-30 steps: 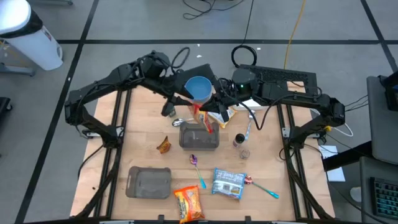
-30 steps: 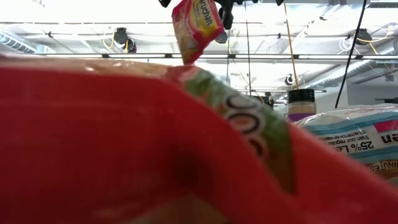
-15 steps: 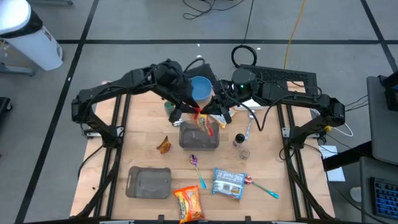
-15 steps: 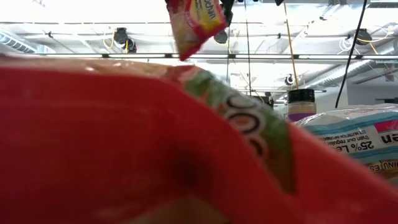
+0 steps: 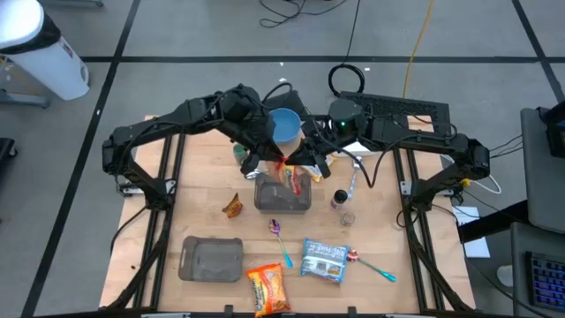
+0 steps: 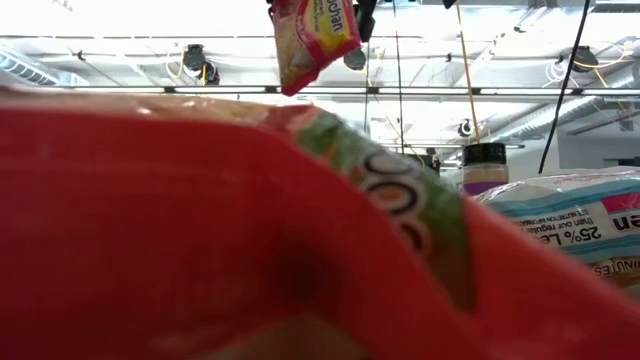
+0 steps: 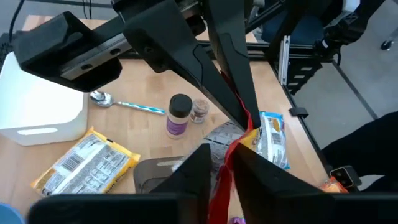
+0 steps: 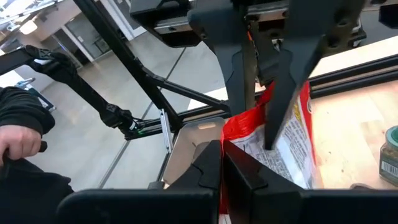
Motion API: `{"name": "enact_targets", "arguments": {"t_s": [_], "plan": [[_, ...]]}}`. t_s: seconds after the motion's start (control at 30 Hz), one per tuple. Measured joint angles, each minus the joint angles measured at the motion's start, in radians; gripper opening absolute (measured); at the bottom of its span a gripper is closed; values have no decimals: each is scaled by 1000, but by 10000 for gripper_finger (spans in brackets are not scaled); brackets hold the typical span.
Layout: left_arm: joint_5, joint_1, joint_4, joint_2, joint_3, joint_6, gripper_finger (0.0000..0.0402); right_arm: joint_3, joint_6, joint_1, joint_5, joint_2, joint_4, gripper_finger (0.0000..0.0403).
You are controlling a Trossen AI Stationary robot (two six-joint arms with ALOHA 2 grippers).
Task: Pick & Place Food Item
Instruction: Put the red noodle pack into the top black bin
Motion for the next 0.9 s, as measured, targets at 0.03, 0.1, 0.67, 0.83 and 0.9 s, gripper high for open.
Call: {"name": "enact_targets", "arguments": {"t_s": [0.03,0.1,0.67,0.83,0.9], "plan": [[1,0,0,0,0,0,42,0,0,0,0,0,0,0],[4,0,0,0,0,0,17,0,0,0,1,0,0,0],[13,1,-12,0,0,19,6,0,1,0,29,0,1,4],[-2,7,-43,0,-1,43,5,0,26,1,100,0,9,45],[-2,12,-58,0,-1,58,5,0,39,0,131,0,10,71]]}}
